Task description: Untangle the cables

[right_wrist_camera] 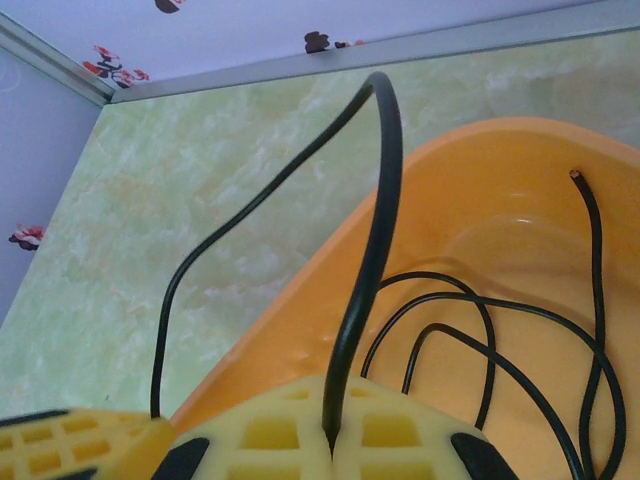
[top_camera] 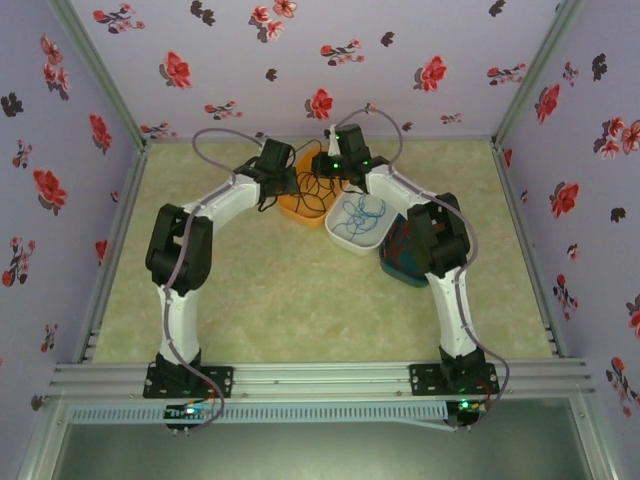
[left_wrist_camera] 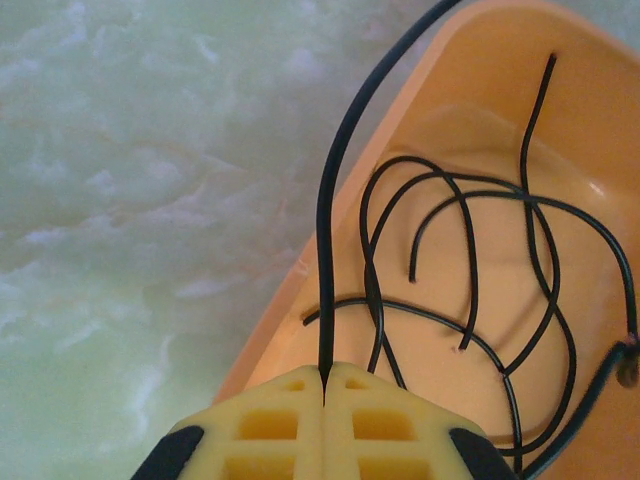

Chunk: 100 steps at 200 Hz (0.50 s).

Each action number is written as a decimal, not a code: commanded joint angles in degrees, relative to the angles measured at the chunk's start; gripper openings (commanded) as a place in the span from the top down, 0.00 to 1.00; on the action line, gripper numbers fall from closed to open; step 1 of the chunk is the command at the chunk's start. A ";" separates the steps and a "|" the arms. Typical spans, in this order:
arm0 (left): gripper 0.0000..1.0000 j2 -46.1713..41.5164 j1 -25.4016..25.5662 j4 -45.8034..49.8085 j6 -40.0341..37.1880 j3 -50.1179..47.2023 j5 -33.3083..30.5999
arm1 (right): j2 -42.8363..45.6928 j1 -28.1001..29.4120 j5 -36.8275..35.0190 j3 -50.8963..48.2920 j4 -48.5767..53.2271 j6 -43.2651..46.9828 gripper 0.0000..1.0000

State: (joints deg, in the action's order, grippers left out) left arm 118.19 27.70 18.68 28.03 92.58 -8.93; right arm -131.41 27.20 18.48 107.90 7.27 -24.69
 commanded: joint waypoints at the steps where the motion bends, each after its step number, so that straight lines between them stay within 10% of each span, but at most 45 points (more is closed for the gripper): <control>1: 1.00 2.25 1.01 2.80 -1.47 2.42 -1.71 | -1.70 -0.31 0.62 1.95 3.79 -0.71 0.96; 55: 0.99 2.35 1.83 3.99 -0.93 1.23 -1.71 | 1.76 -0.31 -1.03 -2.88 7.28 1.80 0.82; 100: 0.74 -0.24 1.89 3.66 -0.11 -0.70 -1.45 | 4.66 -0.26 -3.35 -5.24 8.80 3.93 0.66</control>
State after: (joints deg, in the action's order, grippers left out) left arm 120.27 29.26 21.45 28.14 93.23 -9.06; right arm -131.59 27.16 17.78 103.74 13.47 -22.74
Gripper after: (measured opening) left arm 0.204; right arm 0.299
